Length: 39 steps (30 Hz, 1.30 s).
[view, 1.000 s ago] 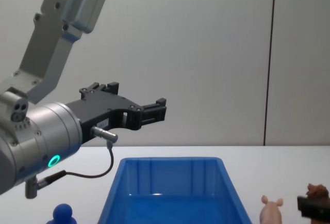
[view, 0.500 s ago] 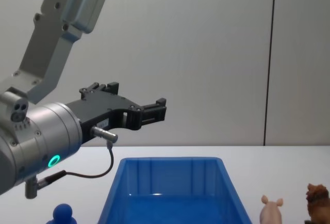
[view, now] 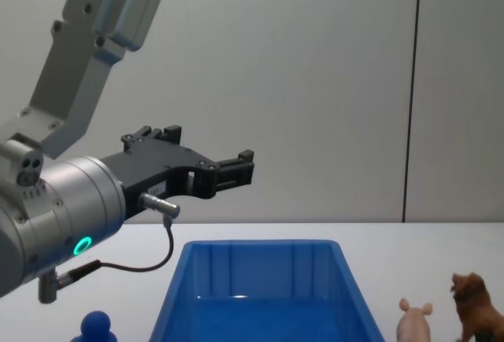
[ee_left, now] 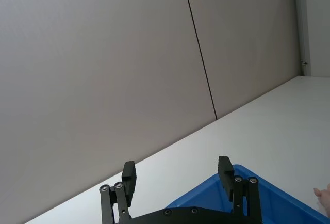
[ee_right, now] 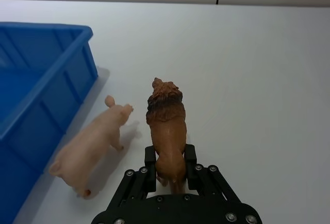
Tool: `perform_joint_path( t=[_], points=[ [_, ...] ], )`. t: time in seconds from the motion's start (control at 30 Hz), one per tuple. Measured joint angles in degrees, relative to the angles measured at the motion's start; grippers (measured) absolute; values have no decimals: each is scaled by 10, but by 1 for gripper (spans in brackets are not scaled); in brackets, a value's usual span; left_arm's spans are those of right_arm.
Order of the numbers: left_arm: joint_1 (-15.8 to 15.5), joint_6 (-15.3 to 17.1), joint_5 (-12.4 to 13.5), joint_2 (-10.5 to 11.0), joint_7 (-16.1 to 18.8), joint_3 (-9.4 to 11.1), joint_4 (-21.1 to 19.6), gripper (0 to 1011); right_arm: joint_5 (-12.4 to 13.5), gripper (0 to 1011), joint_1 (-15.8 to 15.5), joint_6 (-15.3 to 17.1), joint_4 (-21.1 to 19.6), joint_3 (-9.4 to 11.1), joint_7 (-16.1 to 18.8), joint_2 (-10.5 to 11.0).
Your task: Pick up the two dolls from the table and place them into the box.
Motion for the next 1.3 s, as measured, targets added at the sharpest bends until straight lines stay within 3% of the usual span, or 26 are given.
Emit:
perform_joint_path(
  t=[0.47, 0.87, 1.23, 1.3],
  points=[
    [0, 0, 0, 0, 0, 0, 0, 1003, -27, 305, 4, -44, -35, -2, 36, 1],
    [0, 0, 0, 0, 0, 0, 0, 1003, -38, 305, 29, -63, -48, -10, 108, -10],
    [0, 0, 0, 0, 0, 0, 0, 1003, -45, 305, 75, -56, -13, -24, 187, -36],
    [0, 0, 0, 0, 0, 0, 0, 1003, -47, 344, 87, -51, 1, -27, 205, -44]
  ],
)
